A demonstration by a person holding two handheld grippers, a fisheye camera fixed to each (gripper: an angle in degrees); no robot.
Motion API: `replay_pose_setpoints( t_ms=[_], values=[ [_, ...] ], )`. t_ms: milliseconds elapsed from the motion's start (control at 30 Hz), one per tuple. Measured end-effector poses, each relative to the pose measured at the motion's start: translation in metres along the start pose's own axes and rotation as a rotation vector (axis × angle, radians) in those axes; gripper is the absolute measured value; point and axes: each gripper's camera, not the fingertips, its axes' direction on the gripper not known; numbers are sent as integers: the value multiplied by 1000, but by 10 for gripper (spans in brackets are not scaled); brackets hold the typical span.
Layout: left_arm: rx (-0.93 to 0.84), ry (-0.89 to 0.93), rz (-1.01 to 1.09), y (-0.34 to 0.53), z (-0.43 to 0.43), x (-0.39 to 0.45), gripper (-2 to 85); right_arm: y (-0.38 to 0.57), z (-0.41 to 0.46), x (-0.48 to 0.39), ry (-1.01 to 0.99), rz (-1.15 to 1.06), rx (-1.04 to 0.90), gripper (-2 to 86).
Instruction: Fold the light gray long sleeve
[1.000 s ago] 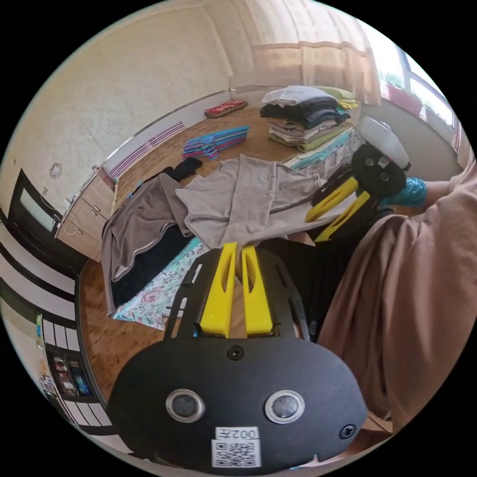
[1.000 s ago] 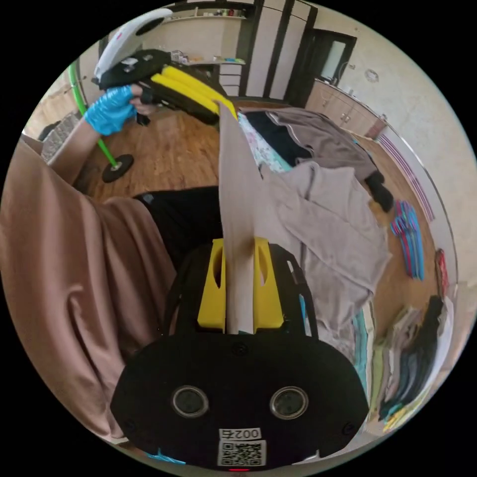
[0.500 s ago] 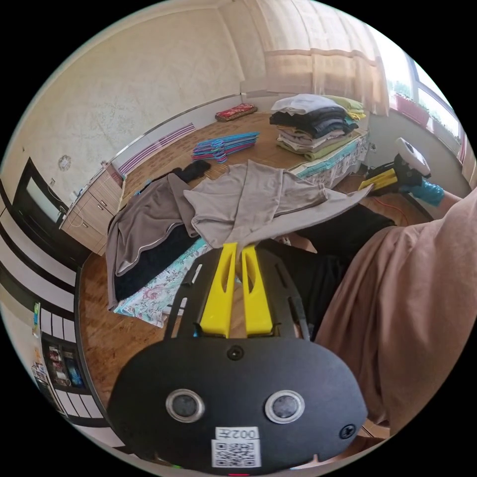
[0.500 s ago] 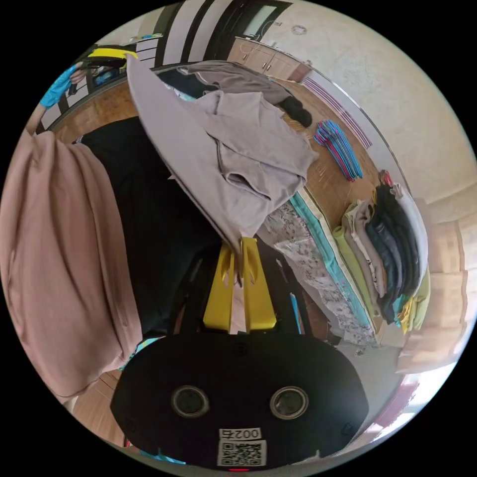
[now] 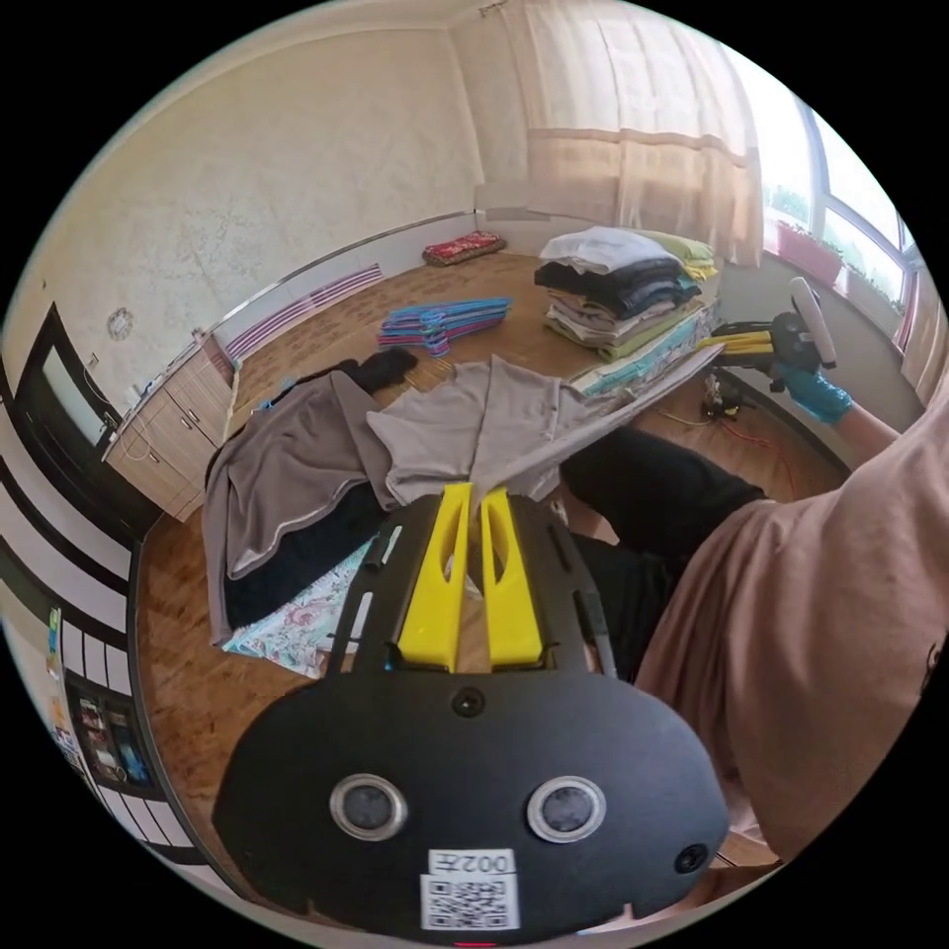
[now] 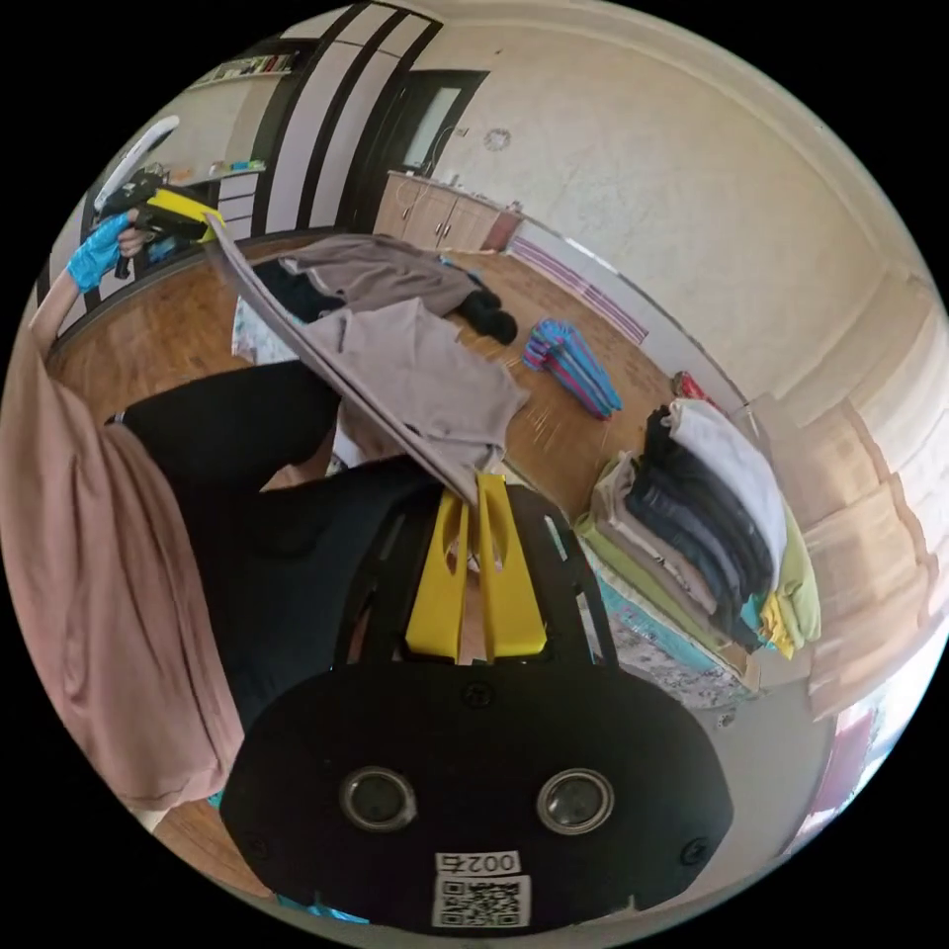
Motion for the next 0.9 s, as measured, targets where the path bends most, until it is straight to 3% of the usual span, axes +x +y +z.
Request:
replay_pose_setpoints(
  t_ms=[133, 333, 700, 900],
  values=[
    [7, -59, -30, -43, 29, -43, -10, -54, 26, 58, 30, 45, 88, -9],
    [-1, -108, -111, -109, 110, -121, -10, -148, 132, 148, 102, 67, 133, -9],
    [-240, -127, -182, -166, 331, -210, -9, -217, 430, 258, 24, 86, -132, -8],
    [-367, -90, -166, -167, 414, -229, -4, -207, 522, 309, -111, 154, -238, 0]
  ],
)
